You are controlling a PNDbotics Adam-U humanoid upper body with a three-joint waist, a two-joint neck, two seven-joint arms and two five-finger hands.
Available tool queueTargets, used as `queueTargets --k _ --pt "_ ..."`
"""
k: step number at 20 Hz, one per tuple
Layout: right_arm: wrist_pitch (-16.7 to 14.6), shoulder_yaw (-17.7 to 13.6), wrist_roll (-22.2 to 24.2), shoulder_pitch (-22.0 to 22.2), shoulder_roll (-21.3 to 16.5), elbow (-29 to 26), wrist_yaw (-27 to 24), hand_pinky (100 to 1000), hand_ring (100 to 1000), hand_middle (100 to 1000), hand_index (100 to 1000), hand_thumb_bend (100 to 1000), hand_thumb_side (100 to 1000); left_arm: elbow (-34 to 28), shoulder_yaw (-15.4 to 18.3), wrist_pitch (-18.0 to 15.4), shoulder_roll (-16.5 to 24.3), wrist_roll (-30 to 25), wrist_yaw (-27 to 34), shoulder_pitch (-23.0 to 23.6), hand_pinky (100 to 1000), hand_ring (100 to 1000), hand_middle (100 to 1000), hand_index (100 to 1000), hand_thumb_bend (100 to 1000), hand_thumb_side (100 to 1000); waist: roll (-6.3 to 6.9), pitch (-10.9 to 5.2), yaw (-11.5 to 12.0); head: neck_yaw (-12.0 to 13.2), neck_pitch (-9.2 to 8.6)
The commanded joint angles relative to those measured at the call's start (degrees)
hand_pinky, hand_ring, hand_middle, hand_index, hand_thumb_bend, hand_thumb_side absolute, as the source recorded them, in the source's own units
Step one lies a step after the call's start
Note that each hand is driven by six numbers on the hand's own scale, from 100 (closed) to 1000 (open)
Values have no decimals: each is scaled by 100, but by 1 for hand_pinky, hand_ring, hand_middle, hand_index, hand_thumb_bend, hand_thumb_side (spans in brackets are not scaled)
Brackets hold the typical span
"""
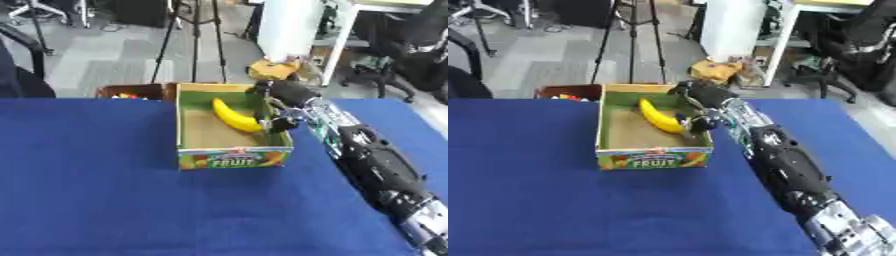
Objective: Pick up objects on the table and place them in the box.
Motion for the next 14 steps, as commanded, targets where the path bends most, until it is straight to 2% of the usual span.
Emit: queueTargets --k 1,5,10,12,14 --pt "-31 -184 -260 66 -362 -581 -271 710 806 775 753 100 190 -41 56 -8 71 43 -4 -21 498 550 692 717 580 826 48 -121 -90 42 32" --pt "-168 -209 -572 433 -305 -1213 -439 697 796 763 787 100 150 0 116 -23 49 101 -15 59 497 550 692 717 580 826 122 -129 -367 203 90" --pt "-317 -128 -645 887 189 -2018 -667 664 809 757 797 100 119 54 203 -44 -5 198 -22 186 495 549 693 716 580 826 266 -142 -758 547 365" --pt "-324 -91 -566 1082 494 -2337 -780 651 814 755 801 100 149 74 213 -53 -22 216 -15 220 495 549 693 715 581 826 307 -138 -892 679 439" --pt "-290 -17 -426 1295 805 -2651 -838 640 823 754 800 100 245 95 223 -60 -34 230 -16 251 495 549 693 715 581 826 335 -141 -1015 792 483"
